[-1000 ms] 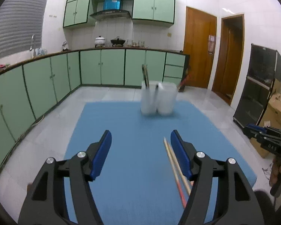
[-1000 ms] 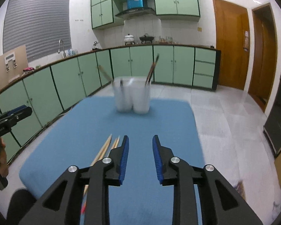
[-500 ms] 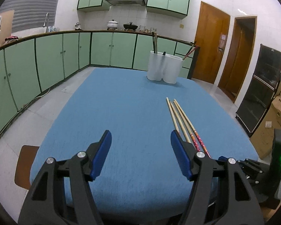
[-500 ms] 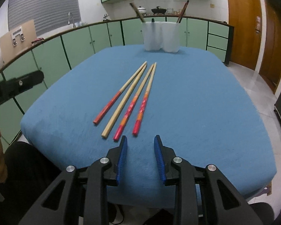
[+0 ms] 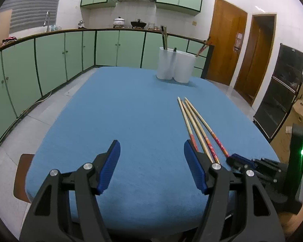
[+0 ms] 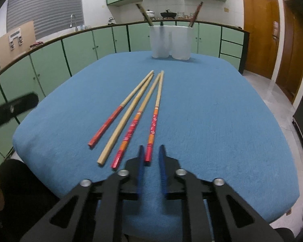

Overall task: Organize utensils
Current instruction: 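Grasp a red-patterned chopstick with the right tool while the left tool grasps a red-tipped wooden chopstick, then lift and carry both chopsticks over the white holder with both tools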

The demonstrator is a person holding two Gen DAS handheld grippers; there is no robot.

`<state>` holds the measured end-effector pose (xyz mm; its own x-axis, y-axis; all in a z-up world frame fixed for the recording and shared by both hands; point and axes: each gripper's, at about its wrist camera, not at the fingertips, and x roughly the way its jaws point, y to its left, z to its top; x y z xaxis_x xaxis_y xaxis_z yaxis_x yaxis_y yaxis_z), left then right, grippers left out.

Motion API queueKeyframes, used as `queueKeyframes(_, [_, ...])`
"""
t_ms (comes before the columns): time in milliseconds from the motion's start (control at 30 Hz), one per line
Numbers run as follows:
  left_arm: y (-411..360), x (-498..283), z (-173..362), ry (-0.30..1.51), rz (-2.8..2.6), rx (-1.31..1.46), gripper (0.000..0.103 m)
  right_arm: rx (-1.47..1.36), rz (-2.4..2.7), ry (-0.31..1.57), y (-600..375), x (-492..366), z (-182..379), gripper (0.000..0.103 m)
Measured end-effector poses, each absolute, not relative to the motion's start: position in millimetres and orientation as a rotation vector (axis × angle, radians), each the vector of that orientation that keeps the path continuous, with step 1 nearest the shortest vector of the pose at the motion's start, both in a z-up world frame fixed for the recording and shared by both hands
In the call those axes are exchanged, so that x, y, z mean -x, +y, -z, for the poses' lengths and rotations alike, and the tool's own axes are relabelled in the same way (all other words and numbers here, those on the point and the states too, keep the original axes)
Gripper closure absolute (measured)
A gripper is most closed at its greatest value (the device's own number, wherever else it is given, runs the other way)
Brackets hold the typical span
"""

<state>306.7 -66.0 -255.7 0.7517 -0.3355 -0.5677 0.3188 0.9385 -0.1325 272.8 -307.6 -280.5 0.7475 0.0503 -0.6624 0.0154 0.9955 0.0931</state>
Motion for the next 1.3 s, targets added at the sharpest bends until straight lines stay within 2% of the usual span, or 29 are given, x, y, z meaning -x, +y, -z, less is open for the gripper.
queueKeyframes(800, [-137, -318, 306, 0.716, 0.45, -0.132, 0.041, -0.2, 0.068, 0.725, -353, -272, 280, 0.097])
queueKeyframes(867, [-137, -319, 306, 0.709, 0.438, -0.125, 0.05, -0.201, 0.067, 0.725, -354, -272, 280, 0.097])
queueKeyframes(933, [-134, -322, 305, 0.709, 0.436, -0.104, 0.07, -0.199, 0.067, 0.726, -353, -272, 280, 0.097])
queueKeyframes(967, [-133, -324, 305, 0.709, 0.434, -0.097, 0.075, -0.197, 0.067, 0.725, -353, -272, 280, 0.097])
queueKeyframes(1033, [-129, -328, 305, 0.709, 0.425, -0.082, 0.093, -0.193, 0.067, 0.725, -353, -271, 279, 0.097])
queueKeyframes(1067, [-126, -329, 304, 0.707, 0.416, -0.071, 0.097, -0.192, 0.067, 0.725, -354, -271, 280, 0.097])
queueKeyframes(1300, [-108, -330, 304, 0.707, 0.319, -0.035, 0.098, -0.187, 0.075, 0.725, -353, -271, 279, 0.097])
